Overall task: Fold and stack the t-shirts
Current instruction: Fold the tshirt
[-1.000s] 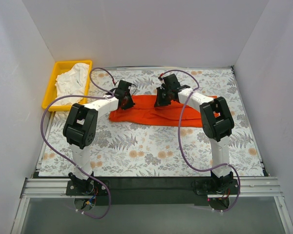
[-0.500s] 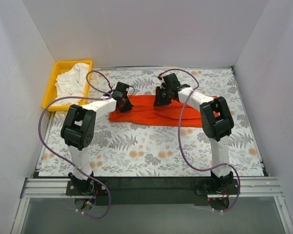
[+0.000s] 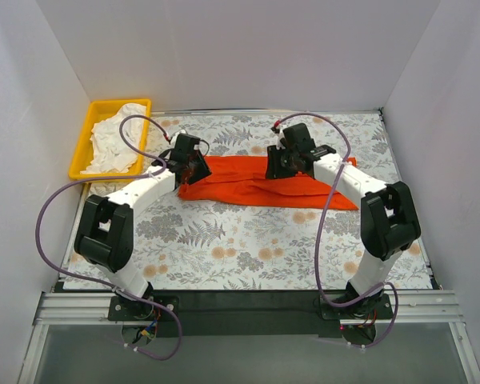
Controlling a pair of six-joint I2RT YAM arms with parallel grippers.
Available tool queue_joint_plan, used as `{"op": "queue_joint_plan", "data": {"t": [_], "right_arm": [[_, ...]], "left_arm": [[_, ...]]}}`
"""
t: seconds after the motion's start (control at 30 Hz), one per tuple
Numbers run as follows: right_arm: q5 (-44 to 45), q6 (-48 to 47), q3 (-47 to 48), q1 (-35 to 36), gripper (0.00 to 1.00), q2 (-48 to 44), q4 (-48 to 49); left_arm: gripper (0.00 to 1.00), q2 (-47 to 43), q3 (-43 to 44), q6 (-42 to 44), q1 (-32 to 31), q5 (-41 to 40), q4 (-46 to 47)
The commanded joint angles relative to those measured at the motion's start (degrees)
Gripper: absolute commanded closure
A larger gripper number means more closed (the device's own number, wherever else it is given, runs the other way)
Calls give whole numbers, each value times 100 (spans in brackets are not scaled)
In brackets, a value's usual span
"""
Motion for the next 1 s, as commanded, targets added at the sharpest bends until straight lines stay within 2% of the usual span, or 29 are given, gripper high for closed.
{"op": "queue_joint_plan", "data": {"t": [0.0, 0.23, 0.5, 0.7, 0.97], "right_arm": [[23, 90, -465, 119, 64, -136, -88], [154, 336, -914, 207, 67, 13, 43], [692, 213, -607, 111, 69, 487, 79], [1025, 81, -107, -205, 69, 891, 79], [1184, -86, 501, -1119, 69, 1147, 61]], "left_arm": [[68, -38, -417, 73, 138, -166, 1], [78, 138, -1033, 126, 498, -175, 238], [79, 138, -1393, 275, 868, -149, 397], [79, 138, -1499, 337, 938, -122, 423], [79, 85, -1534, 363, 956, -114, 414]]}}
